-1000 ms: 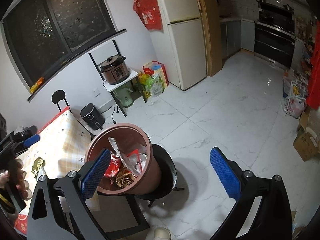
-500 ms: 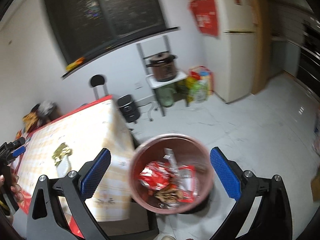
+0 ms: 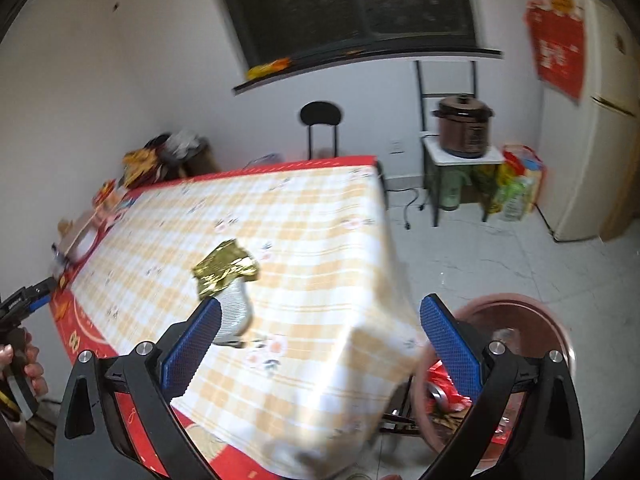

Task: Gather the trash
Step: 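Move both tools back over the table toward the gold foil and grey mesh insole, then grasp the grey mesh insole with the right tool while the left tool grasps the gold foil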

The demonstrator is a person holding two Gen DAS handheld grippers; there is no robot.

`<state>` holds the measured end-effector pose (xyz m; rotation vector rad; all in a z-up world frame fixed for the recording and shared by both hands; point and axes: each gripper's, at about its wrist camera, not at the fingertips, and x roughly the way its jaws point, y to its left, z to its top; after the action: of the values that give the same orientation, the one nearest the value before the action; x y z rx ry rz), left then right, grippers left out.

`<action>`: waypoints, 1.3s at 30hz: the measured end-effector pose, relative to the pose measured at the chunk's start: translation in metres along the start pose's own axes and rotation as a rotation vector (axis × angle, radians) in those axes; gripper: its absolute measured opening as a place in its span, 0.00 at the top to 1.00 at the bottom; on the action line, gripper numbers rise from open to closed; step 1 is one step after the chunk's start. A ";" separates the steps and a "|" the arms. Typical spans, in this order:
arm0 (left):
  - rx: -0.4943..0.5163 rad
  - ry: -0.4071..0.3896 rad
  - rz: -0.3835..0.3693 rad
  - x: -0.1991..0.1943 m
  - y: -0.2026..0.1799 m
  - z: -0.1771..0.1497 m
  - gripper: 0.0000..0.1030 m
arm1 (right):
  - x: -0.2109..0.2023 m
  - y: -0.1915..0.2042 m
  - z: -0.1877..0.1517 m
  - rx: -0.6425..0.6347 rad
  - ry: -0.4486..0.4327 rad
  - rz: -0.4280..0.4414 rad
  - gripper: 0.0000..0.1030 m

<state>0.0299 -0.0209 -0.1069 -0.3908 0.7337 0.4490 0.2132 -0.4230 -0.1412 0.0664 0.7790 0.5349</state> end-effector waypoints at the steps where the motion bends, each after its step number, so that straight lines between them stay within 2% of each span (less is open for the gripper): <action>1: -0.001 0.008 -0.002 0.004 0.010 0.002 0.06 | 0.005 0.009 0.002 -0.007 0.010 0.006 0.05; 7: 0.015 0.039 -0.052 0.031 0.040 0.013 0.06 | 0.046 0.065 -0.001 -0.079 0.081 -0.036 0.05; 13: 0.010 0.090 -0.123 0.073 0.068 0.026 0.06 | 0.097 0.110 -0.009 -0.157 0.145 -0.073 0.05; 16: 0.013 0.128 -0.159 0.102 0.079 0.029 0.06 | 0.126 0.132 -0.015 -0.211 0.177 -0.076 0.05; 23: 0.021 0.185 -0.223 0.144 0.097 0.035 0.06 | 0.209 0.176 -0.033 -0.347 0.310 -0.073 0.05; 31: 0.065 0.234 -0.273 0.170 0.104 0.045 0.06 | 0.264 0.197 -0.039 -0.398 0.395 -0.131 0.05; 36: 0.079 0.257 -0.315 0.185 0.098 0.051 0.06 | 0.280 0.194 -0.044 -0.391 0.446 -0.177 0.05; 39: 0.100 0.274 -0.352 0.195 0.086 0.054 0.06 | 0.280 0.192 -0.045 -0.361 0.468 -0.159 0.05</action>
<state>0.1429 0.1267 -0.2251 -0.4818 0.9281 0.0257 0.2632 -0.1279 -0.3080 -0.4659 1.1189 0.5385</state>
